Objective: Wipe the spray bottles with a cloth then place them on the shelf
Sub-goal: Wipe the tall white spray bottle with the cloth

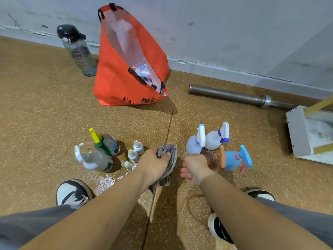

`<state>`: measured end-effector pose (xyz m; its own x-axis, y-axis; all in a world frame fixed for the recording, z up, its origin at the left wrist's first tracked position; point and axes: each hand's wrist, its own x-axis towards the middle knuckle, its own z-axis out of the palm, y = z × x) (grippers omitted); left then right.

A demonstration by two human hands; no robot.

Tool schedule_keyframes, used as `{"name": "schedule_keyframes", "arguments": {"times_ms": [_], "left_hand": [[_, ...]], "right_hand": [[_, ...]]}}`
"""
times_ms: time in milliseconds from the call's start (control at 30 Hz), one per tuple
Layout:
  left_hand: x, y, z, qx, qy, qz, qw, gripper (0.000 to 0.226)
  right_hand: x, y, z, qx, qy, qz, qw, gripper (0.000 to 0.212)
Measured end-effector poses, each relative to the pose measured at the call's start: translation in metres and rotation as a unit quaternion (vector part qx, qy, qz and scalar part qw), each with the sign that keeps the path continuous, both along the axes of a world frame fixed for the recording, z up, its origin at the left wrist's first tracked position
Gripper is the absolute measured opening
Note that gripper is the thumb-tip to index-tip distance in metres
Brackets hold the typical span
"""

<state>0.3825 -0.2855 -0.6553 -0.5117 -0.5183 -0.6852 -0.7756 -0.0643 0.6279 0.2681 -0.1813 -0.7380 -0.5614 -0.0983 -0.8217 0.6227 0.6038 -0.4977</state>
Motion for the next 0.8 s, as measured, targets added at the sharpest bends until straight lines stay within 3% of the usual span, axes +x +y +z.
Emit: {"name": "schedule_keyframes", "arguments": {"times_ms": [100,300,500,600,800], "left_hand": [[0.024,-0.006,0.013,-0.006,0.027,0.018,0.999,0.018],[0.09,-0.033,0.028,-0.048,0.046,0.056,0.996,0.016],[0.151,-0.067,0.009,-0.074,-0.046,0.015,0.996,0.009],[0.171,-0.085,0.0,-0.087,-0.094,0.04,0.991,0.029],[0.167,-0.118,-0.004,-0.228,-0.181,0.089,0.953,0.074]], "right_hand": [[0.019,-0.015,0.02,0.002,-0.008,0.105,0.994,0.04],[0.059,-0.06,0.053,-0.023,0.025,0.228,0.973,0.03],[0.096,-0.095,0.075,-0.074,0.064,0.305,0.947,0.02],[0.104,-0.104,0.071,-0.094,0.11,0.284,0.948,0.014],[0.106,-0.111,0.057,-0.097,0.05,0.307,0.946,0.023]]}}
